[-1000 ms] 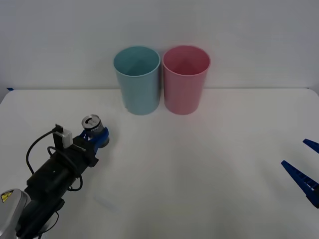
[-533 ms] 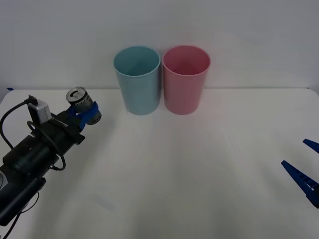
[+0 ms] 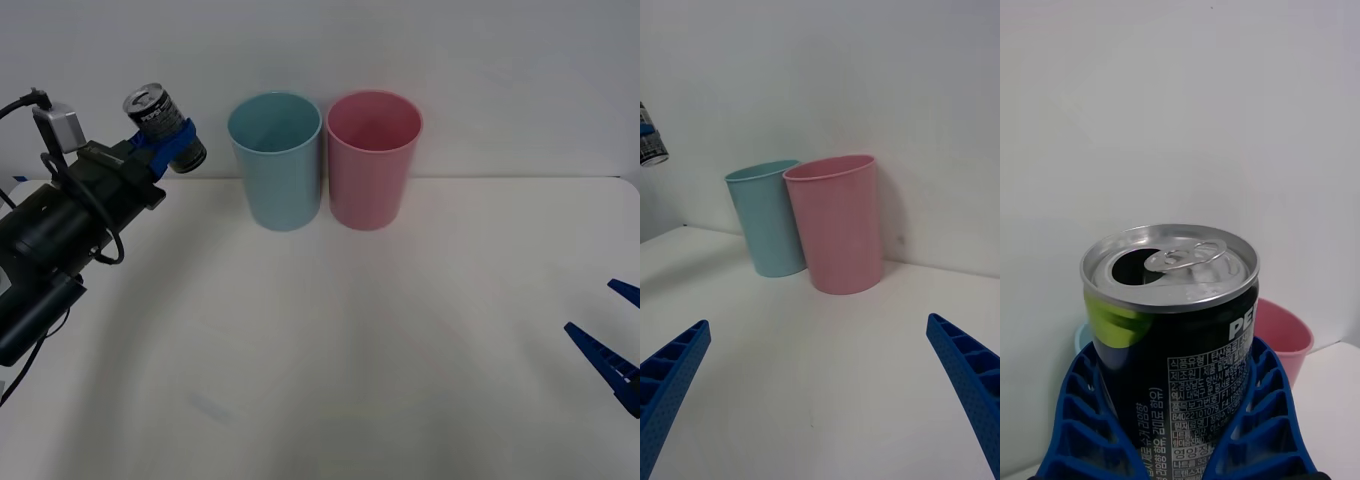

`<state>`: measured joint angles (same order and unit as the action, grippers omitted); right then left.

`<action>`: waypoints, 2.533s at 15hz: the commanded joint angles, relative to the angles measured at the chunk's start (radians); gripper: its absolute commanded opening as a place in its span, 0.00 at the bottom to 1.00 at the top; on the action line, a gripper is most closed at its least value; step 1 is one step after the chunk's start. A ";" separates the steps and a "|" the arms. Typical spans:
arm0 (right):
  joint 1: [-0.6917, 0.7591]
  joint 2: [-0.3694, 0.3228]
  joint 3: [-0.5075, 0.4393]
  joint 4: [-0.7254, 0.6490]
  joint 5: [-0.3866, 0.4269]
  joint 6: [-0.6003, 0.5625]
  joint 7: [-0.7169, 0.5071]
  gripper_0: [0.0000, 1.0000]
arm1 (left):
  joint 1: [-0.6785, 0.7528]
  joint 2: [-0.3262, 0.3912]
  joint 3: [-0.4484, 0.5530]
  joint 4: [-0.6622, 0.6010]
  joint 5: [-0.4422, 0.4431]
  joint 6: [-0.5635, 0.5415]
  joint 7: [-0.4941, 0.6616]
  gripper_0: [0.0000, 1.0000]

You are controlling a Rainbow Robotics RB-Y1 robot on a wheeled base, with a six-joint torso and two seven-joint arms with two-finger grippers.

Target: Grasp the object on the table and drop it into the matching bin: aluminum can to the light blue bin, PET bottle to the pink bin.

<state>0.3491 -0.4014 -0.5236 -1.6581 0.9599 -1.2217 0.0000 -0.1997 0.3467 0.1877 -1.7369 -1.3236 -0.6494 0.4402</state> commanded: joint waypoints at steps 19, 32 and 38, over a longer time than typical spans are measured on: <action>0.000 0.000 0.000 0.000 0.000 0.000 0.000 1.00 | -0.649 -0.069 -0.047 0.705 -0.286 -0.018 -0.046 0.01; 0.000 0.000 0.000 0.000 0.000 0.000 0.000 1.00 | -0.629 -0.063 -0.043 0.701 -0.233 -0.006 -0.092 1.00; 0.000 0.000 0.000 0.000 0.000 0.000 0.000 1.00 | -0.472 -0.032 -0.043 0.530 -0.121 -0.006 -0.113 1.00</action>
<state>0.3491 -0.4014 -0.5236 -1.6581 0.9599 -1.2217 0.0000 -0.6972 0.3097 0.1442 -1.1784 -1.4589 -0.6551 0.3271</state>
